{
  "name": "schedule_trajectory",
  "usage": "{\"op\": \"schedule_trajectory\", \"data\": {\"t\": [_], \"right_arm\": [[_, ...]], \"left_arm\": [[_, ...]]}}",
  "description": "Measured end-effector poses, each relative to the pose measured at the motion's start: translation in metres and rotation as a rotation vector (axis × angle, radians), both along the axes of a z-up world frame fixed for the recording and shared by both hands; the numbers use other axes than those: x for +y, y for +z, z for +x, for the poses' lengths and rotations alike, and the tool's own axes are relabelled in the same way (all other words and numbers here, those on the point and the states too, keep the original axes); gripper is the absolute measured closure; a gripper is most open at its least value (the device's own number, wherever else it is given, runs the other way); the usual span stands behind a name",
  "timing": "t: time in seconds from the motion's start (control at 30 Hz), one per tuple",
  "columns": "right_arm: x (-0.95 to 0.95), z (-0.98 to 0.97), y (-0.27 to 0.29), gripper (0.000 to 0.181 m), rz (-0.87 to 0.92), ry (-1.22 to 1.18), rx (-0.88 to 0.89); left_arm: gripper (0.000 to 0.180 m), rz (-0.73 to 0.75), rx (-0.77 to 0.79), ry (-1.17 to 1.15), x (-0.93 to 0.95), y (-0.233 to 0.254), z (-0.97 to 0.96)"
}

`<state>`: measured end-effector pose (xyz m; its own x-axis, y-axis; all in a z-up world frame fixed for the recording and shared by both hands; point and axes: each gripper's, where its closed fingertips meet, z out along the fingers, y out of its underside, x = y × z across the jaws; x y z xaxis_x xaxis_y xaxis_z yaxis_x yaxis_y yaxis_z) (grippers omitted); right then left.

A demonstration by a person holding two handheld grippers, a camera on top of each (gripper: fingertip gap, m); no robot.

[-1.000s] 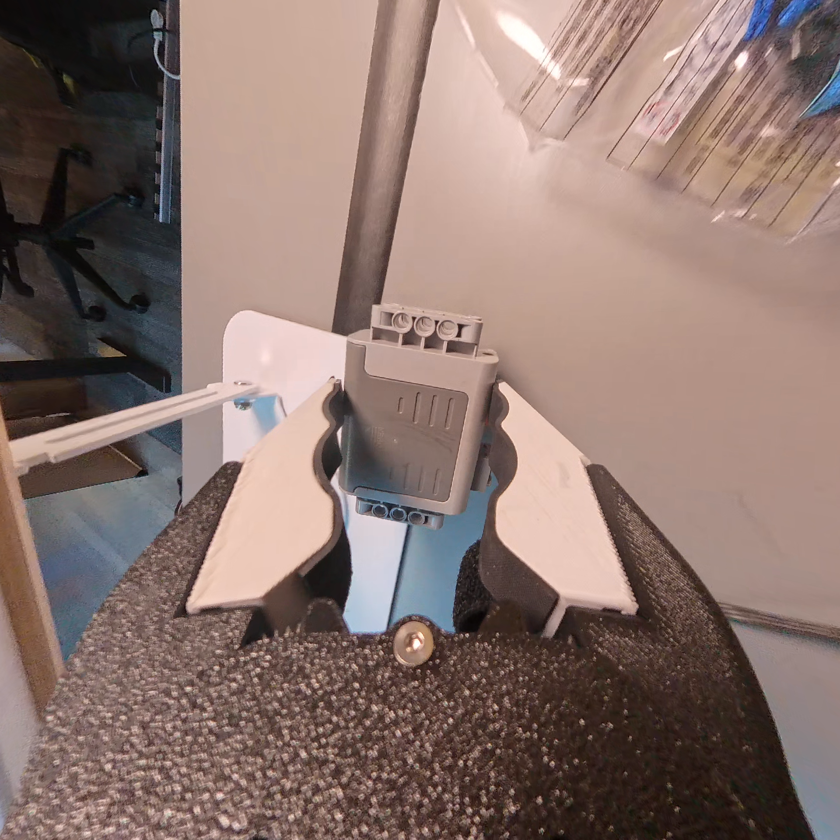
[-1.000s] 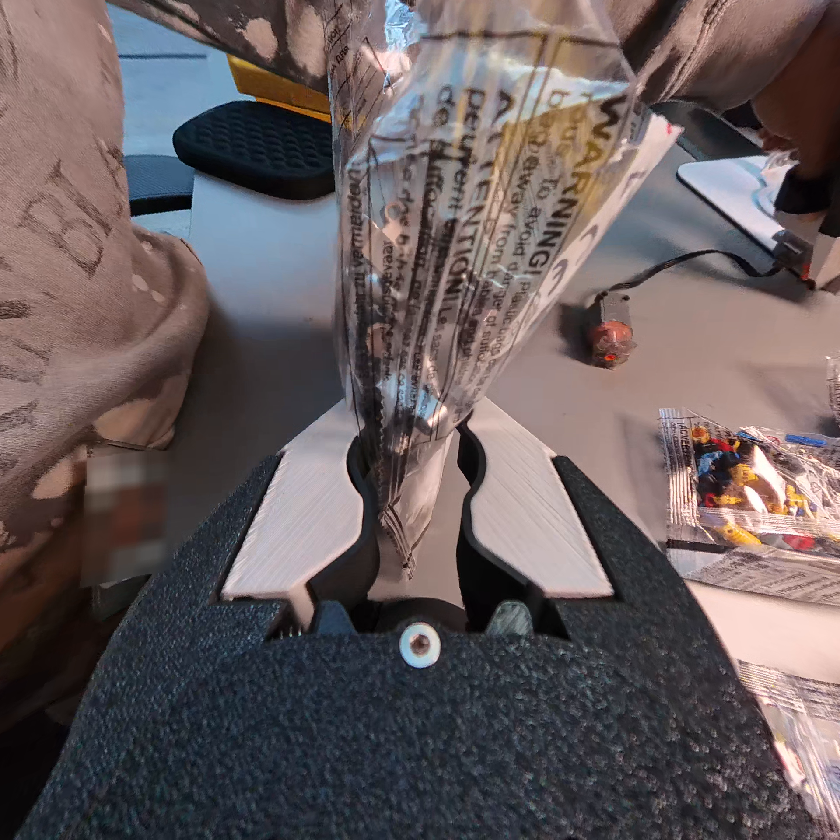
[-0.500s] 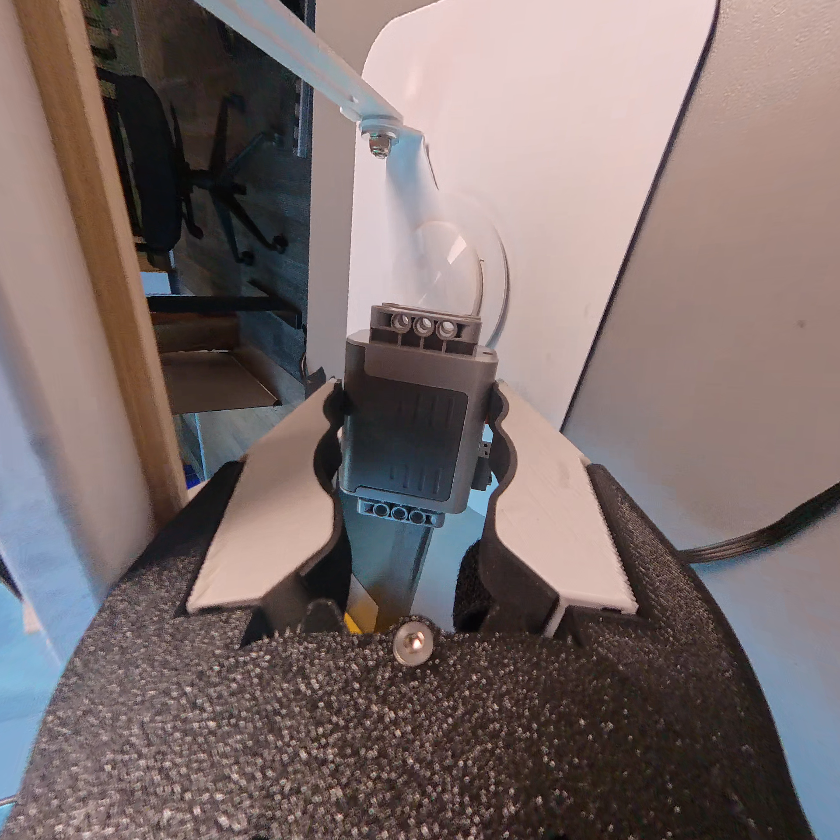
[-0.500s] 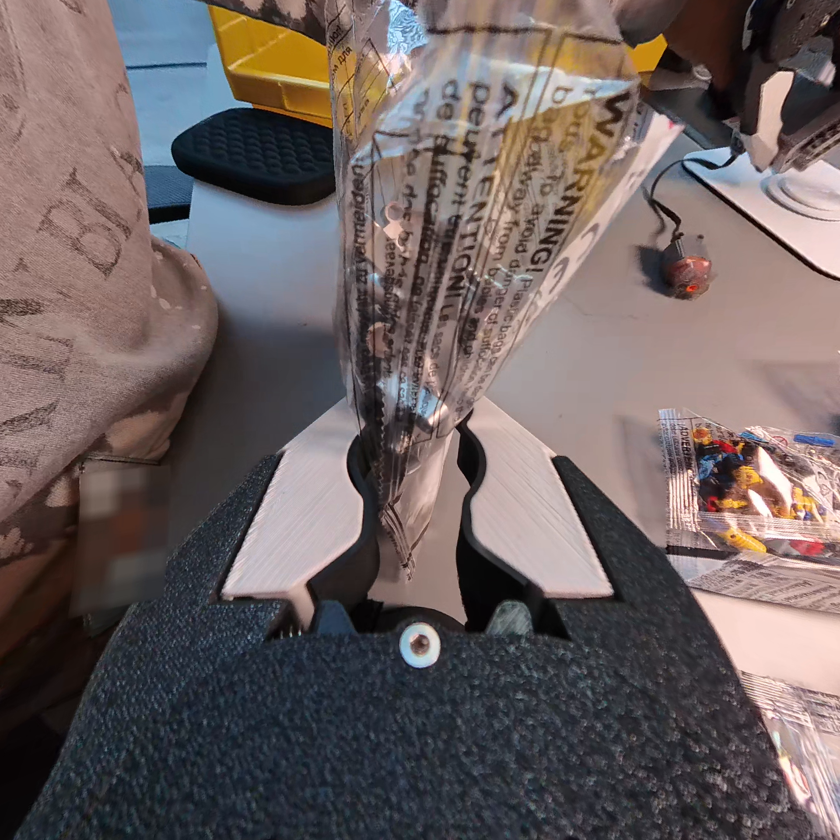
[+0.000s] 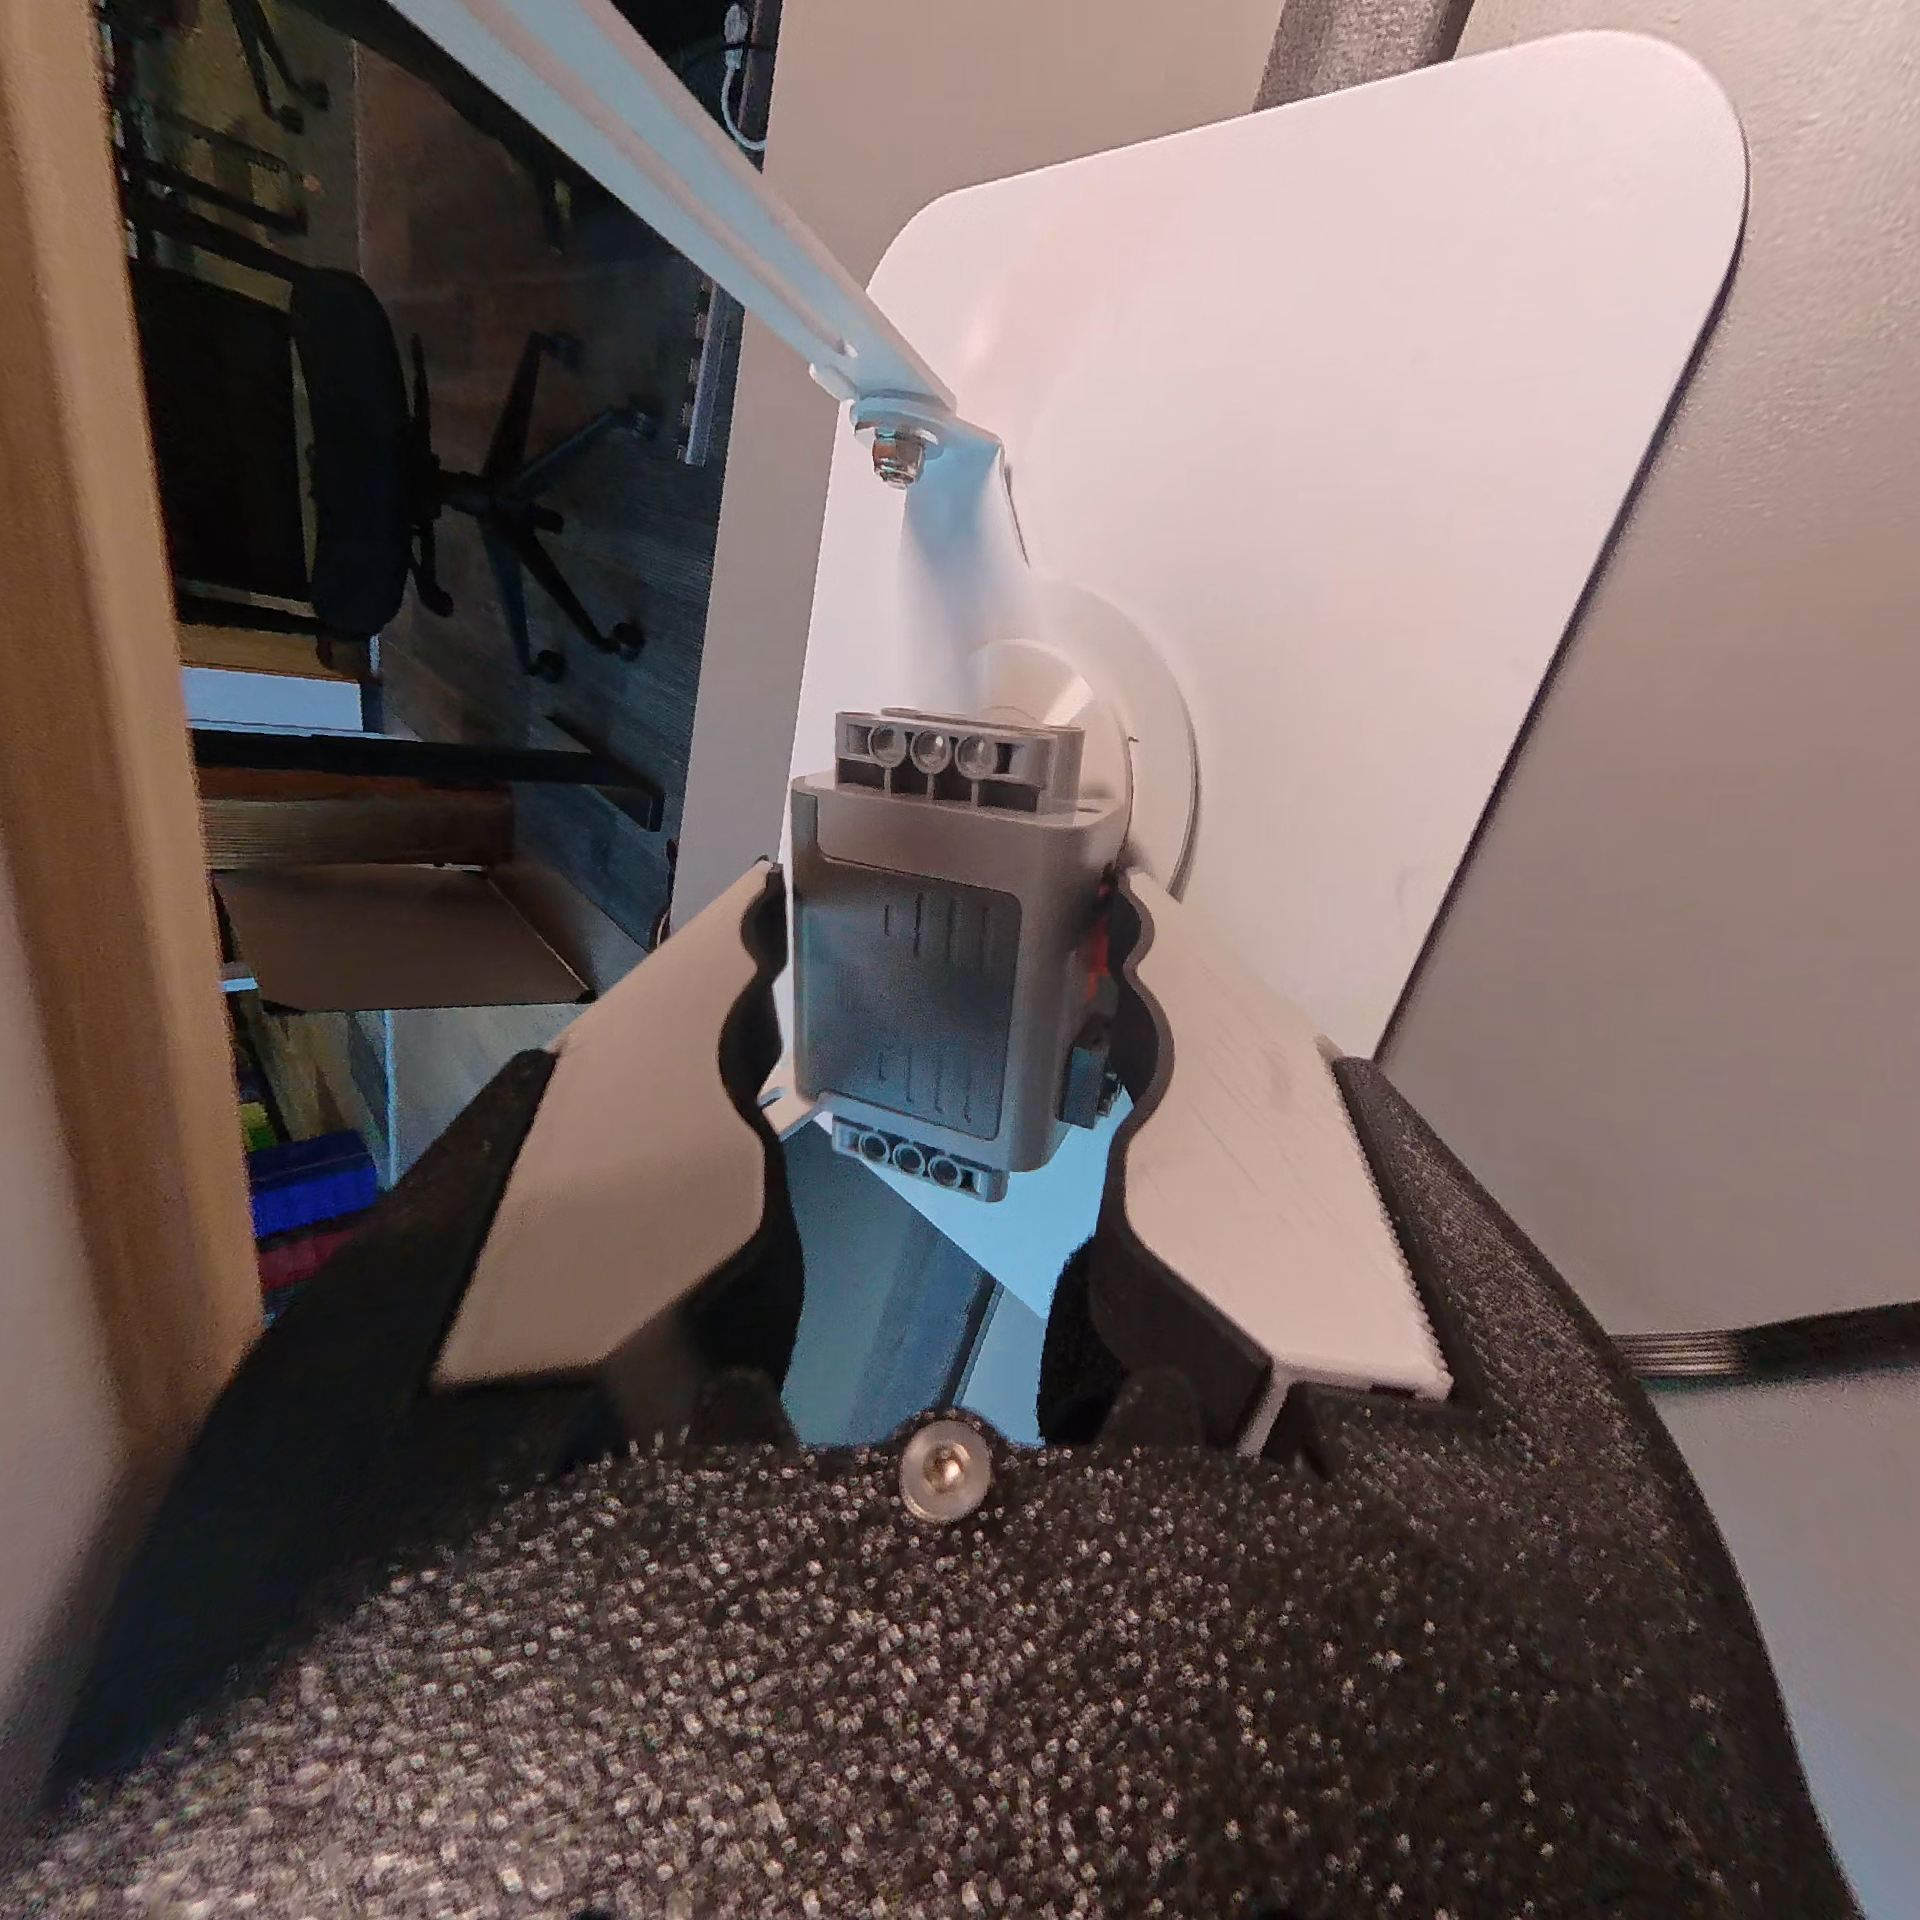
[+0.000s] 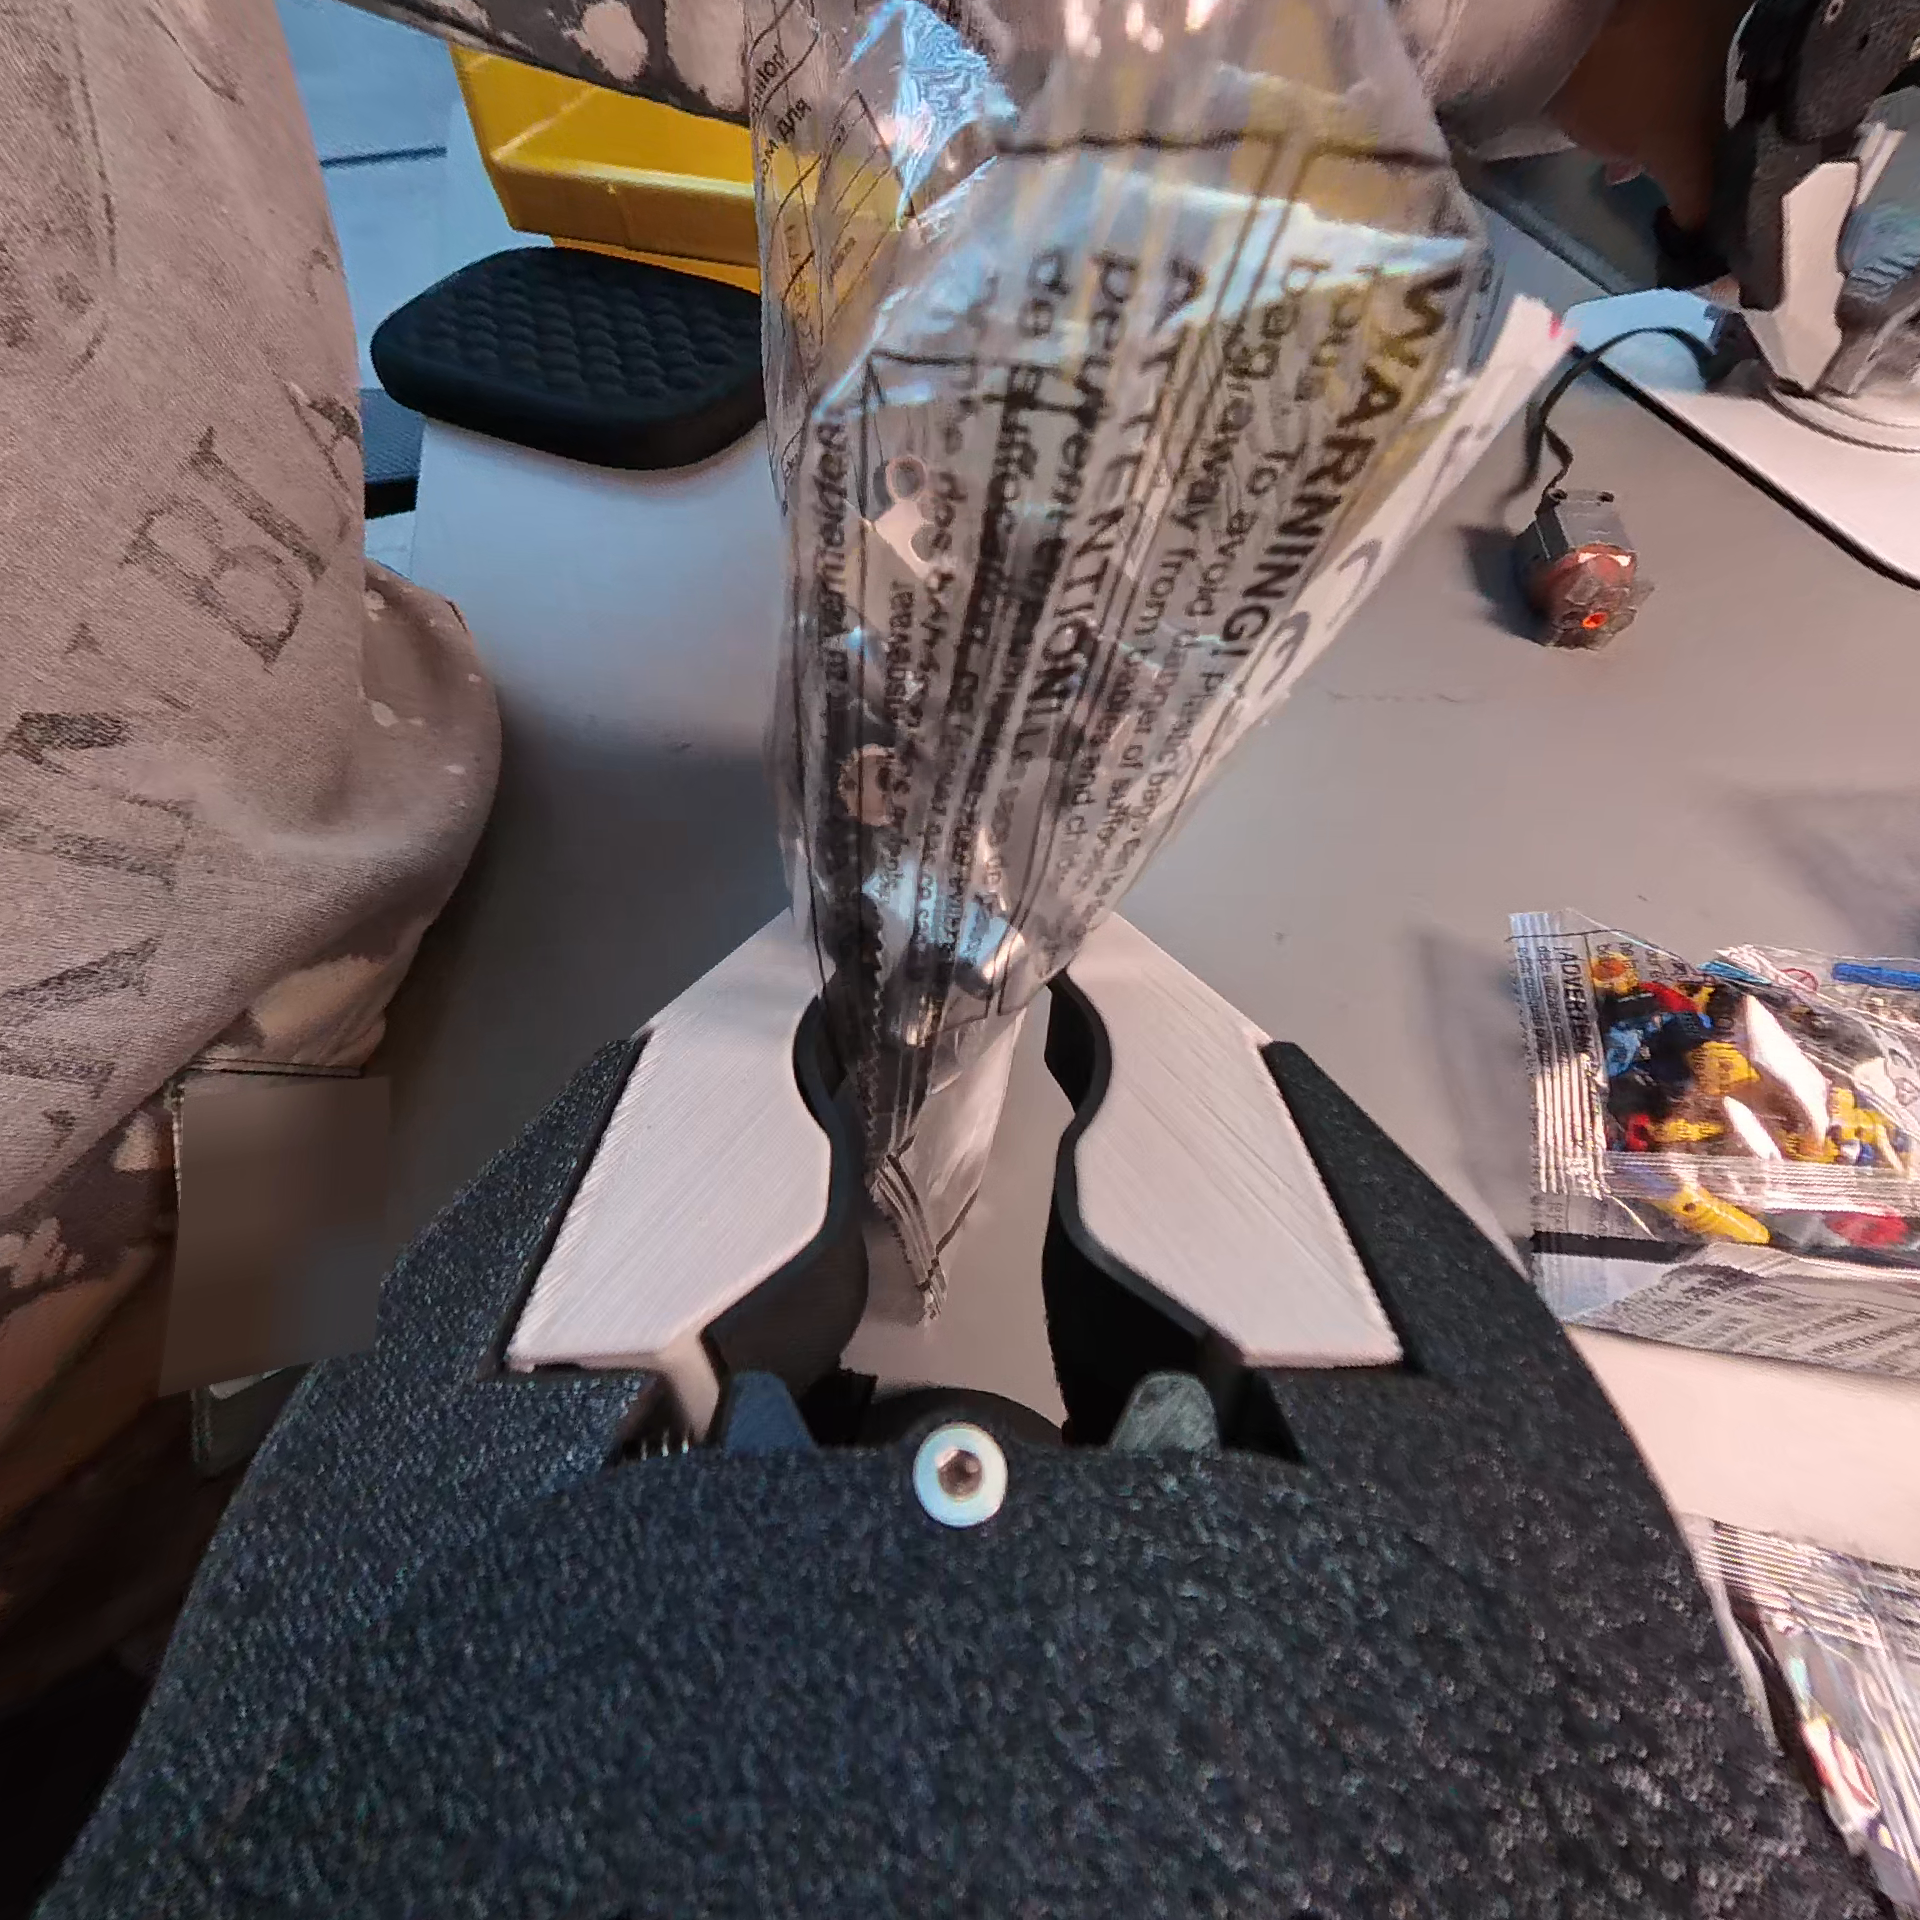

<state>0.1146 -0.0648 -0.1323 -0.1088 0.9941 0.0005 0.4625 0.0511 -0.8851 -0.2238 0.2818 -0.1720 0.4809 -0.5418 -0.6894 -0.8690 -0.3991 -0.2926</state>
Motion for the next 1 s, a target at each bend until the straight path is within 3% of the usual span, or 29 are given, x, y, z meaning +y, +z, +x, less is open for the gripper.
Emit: {"op": "schedule_trajectory", "data": {"t": [0.2,0.3,0.47,0.53,0.6,0.8,1.0], "right_arm": [[0.001,-0.002,0.000,0.152,0.008,0.008,-0.004],[0.001,-0.001,0.000,0.152,0.011,0.008,-0.004],[0.002,0.000,0.000,0.152,-0.001,0.004,0.003],[0.002,-0.001,0.000,0.152,0.002,0.007,0.002],[0.002,-0.002,0.000,0.152,0.009,0.011,0.001],[0.002,-0.001,0.000,0.152,0.015,0.012,0.007],[0.001,-0.001,0.000,0.150,0.016,0.016,0.013]], "left_arm": [[0.123,0.081,0.067,-0.056,-0.010,0.012,0.001],[0.126,0.059,-0.036,-0.159,-0.031,0.020,0.029],[0.121,-0.311,-0.487,-0.345,-0.114,0.020,0.121],[0.121,-0.417,-0.530,-0.383,-0.138,0.011,0.142],[0.121,-0.465,-0.477,-0.369,-0.149,-0.004,0.148],[0.145,-0.422,-0.350,-0.310,-0.138,-0.027,0.145],[0.146,-0.091,-0.320,-0.069,-0.071,0.007,0.108]]}}
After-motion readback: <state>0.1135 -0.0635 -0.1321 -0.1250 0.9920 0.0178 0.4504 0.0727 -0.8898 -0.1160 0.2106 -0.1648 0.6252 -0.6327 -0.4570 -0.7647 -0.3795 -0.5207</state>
